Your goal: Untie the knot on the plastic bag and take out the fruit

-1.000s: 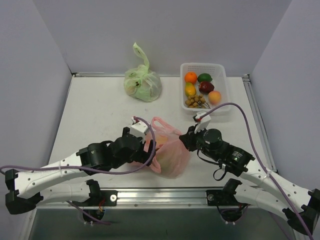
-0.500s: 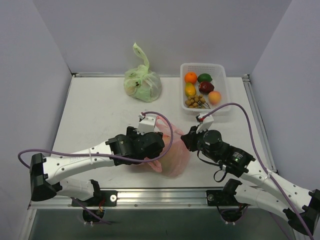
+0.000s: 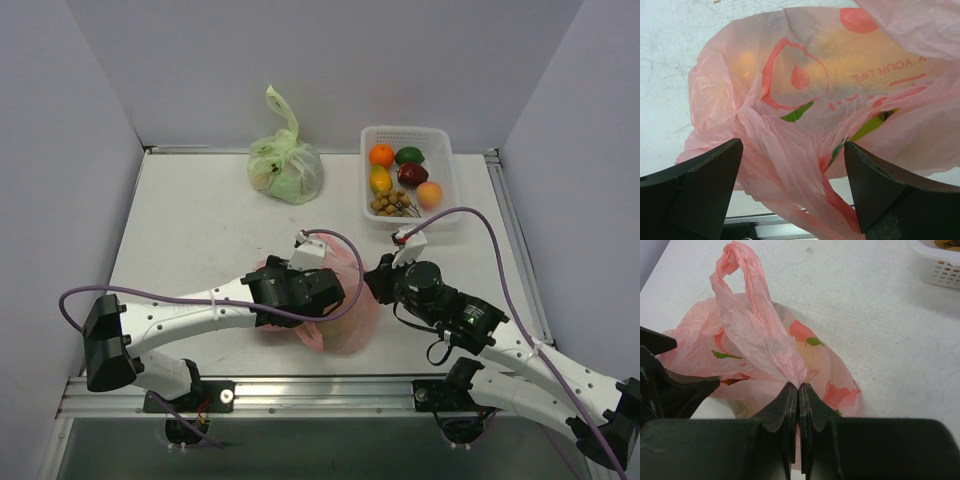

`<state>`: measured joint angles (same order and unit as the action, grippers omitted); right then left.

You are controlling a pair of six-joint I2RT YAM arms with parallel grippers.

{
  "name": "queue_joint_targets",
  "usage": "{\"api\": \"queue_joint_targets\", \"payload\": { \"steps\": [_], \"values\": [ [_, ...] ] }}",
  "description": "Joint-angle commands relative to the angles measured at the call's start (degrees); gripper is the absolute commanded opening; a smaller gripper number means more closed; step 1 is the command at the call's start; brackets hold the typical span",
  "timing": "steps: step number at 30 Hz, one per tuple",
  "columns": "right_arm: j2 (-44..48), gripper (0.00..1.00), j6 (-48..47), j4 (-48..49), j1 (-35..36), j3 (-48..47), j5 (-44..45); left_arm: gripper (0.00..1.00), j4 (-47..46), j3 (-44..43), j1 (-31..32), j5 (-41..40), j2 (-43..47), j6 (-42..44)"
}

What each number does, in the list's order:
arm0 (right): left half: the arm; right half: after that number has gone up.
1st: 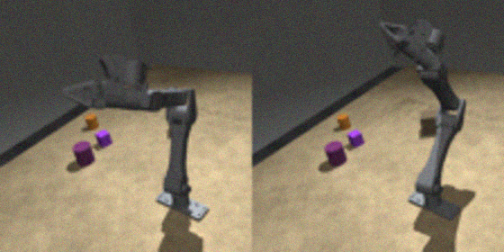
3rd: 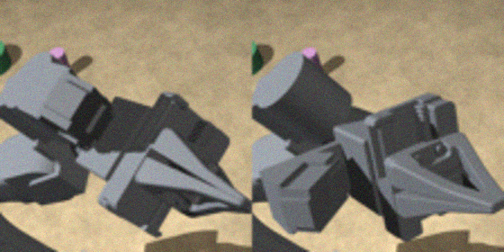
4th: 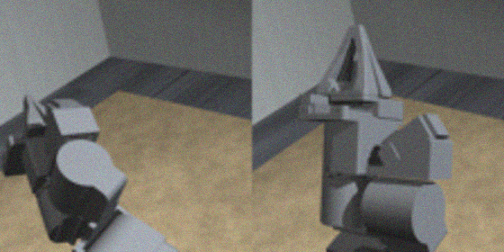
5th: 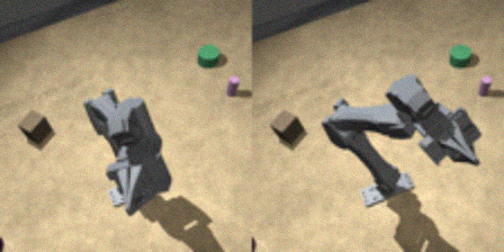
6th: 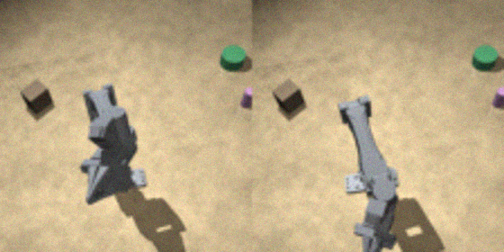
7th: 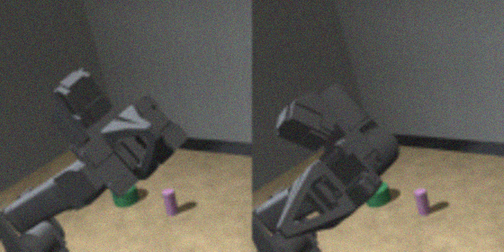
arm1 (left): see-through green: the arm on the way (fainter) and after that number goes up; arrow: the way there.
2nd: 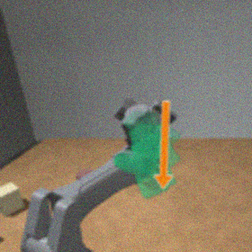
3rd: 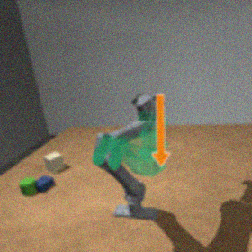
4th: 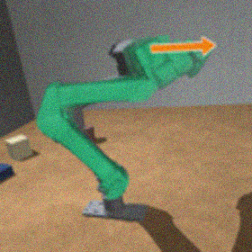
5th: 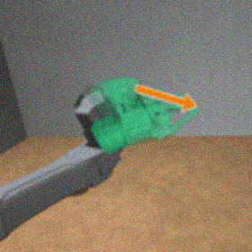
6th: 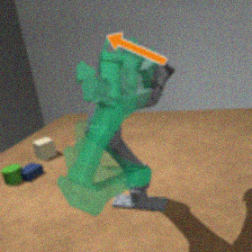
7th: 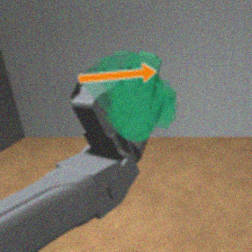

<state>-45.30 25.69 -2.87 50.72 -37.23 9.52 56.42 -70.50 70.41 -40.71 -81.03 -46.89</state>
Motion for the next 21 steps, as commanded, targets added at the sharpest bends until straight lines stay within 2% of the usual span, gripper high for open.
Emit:
{"api": "queue_joint_targets", "payload": {
  "steps": [1, 3, 7, 14, 18, 20, 21],
  "values": [
    [1.6, 0.0, 0.1, 0.5, 0.3, 0.8, 2.5, 0.93, 3.9, -0.9, -0.4, -3.4, -0.2, -0.4],
    [2.1, 0.0, -0.1, 0.3, 0.3, 1.1, 3.3, 0.88, 4.8, -0.5, -1.3, -4.5, 0.3, -0.4],
    [3.1, 0.0, -0.5, 0.1, 0.3, 1.7, 4.2, 0.7, 5.0, 0.5, -4.1, -5.4, 2.8, 1.5],
    [4.8, 0.0, -0.6, -0.9, 0.3, 2.1, 6.0, 0.54, 4.9, 3.4, -10.3, -5.1, 4.5, 5.8],
    [6.1, 0.0, -0.9, -1.7, 0.3, 2.7, 7.7, 0.5, 3.4, 5.5, -14.3, -3.3, 6.5, 8.7],
    [6.6, 0.0, -1.1, -1.7, 0.2, 2.7, 8.5, 0.42, -0.2, 6.6, -16.4, -1.1, 8.3, 12.0],
    [6.4, 0.0, -1.2, -1.7, 0.2, 2.5, 8.6, 0.3, -1.8, 7.0, -16.9, 2.3, 9.8, 13.3]
  ]
}}
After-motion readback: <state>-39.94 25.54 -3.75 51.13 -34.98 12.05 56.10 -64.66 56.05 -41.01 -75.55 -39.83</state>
